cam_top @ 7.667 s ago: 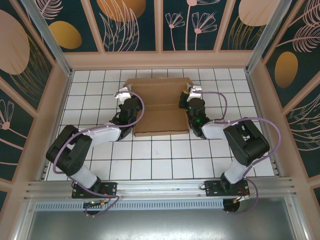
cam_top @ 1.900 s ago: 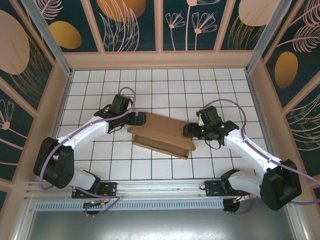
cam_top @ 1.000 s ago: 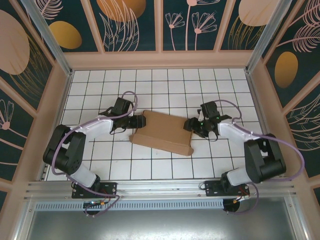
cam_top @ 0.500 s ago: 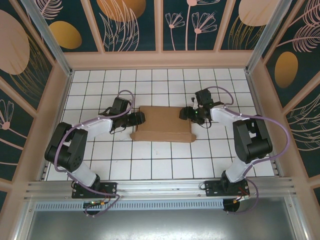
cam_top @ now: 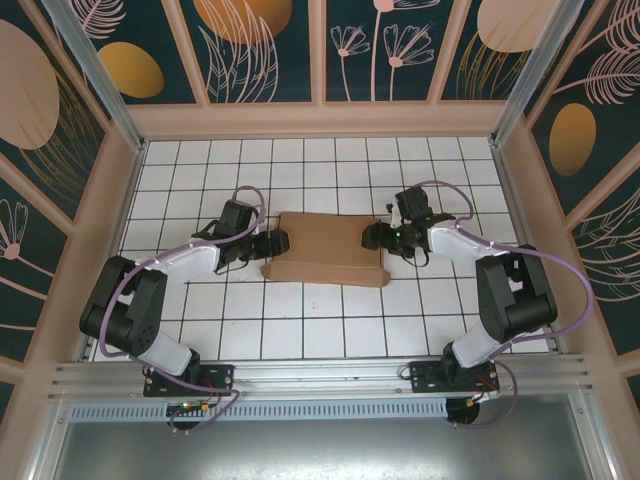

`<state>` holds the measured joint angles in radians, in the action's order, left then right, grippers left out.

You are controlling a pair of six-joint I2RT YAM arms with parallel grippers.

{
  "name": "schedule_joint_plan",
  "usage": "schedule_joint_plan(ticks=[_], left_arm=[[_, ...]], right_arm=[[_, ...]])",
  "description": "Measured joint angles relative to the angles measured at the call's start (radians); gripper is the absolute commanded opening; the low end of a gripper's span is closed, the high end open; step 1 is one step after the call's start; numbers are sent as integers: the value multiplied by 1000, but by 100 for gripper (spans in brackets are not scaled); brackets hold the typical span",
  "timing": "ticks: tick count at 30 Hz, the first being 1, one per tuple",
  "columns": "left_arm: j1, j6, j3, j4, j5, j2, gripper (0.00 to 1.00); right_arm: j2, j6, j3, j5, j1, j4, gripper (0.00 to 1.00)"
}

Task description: Fold the paper box

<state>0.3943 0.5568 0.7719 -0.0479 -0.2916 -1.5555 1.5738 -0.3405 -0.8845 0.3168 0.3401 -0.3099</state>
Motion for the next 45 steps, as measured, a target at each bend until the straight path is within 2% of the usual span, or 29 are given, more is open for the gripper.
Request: schedule_joint_plan(ticks=[6,8,11,17,23,26,30,32,36,45], left_arm=[[0,-1,0,32,-41,-26,51],[0,-2,-1,41,-48,-32,44],[0,-5,-1,49,-54,-38,39],[-1,-5,-1,59,-48,-41,35],[-7,-5,19,60,-34,-60,30],[-9,-5,24,61,-30,-63,32],[-9,-6,26,61,-30,-62,43],[-9,-9,31,54,-24,-62,49],[-9,-16,53,20,2,-62,54],[-47,-40,69,-39,30,-41,67]], right_arm=[[10,22,4,25,0,16,46],[15,22,4,25,0,24,40],[22,21,3,25,0,35,39],[51,19,-25,24,0,45,43],[109,21,-89,16,-2,45,42],[132,21,-120,13,-3,41,41],[140,21,-137,7,-3,27,41],[143,20,-146,1,-1,15,46],[144,19,-164,-33,5,-5,54],[113,20,-168,-64,-27,-31,66]])
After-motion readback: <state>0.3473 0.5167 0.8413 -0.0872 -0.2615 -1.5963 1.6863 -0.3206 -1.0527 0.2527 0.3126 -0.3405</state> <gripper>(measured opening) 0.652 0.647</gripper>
